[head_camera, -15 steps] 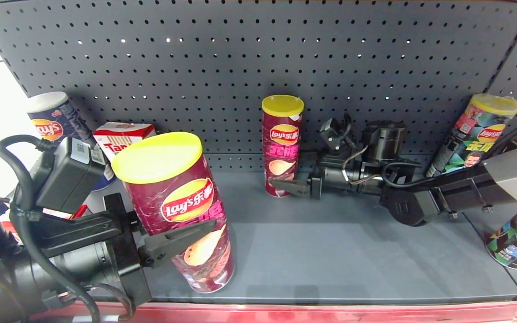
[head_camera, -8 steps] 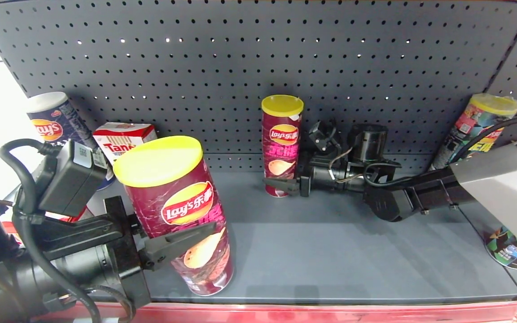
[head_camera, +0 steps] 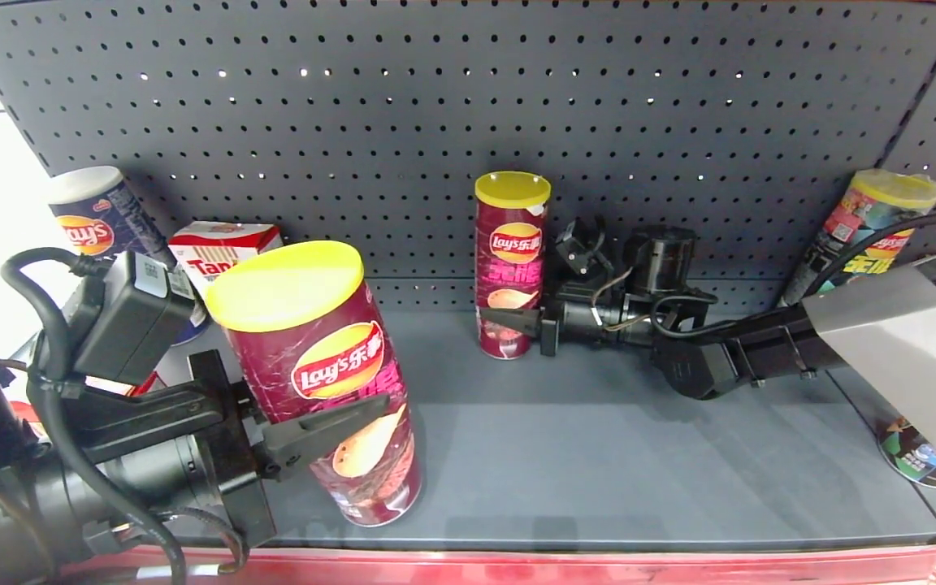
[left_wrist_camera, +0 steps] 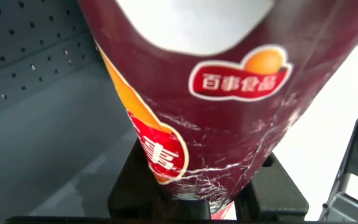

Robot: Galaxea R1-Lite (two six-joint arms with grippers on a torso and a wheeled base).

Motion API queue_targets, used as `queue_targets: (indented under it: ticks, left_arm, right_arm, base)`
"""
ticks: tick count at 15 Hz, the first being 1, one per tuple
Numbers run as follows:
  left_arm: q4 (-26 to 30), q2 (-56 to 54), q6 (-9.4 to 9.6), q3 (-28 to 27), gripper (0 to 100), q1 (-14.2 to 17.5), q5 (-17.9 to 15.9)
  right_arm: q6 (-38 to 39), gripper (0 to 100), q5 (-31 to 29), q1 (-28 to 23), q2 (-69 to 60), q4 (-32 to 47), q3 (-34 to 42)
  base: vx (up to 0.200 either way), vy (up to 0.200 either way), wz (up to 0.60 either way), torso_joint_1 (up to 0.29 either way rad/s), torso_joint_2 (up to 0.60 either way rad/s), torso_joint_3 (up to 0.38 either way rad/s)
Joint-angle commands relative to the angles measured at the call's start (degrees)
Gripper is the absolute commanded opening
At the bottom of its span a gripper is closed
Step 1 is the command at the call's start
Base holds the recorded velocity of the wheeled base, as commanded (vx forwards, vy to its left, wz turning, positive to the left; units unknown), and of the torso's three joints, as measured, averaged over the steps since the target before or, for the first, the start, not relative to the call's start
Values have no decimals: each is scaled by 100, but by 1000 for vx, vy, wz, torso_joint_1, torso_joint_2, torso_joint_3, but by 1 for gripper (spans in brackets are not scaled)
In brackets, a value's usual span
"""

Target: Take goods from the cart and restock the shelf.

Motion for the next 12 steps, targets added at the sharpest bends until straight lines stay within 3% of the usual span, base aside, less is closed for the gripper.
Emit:
queue_targets:
  ticks: [1,5,12]
  left_arm:
    - [-12,25,-3,12,0,2,-5]
    - [-20,25,-3,21,0,11,4]
    - [-29,-19,-11,56,0,64,13]
  right_arm:
    - [-1,0,4,3,-135,6,27]
    - [-1,0,4,30,-715,-12,510]
    - [-10,0,-268,390,-2095,-627,2567]
  base:
    - [0,0,0,0,0,0]
    - [0,0,0,0,0,0]
    - [0,0,0,0,0,0]
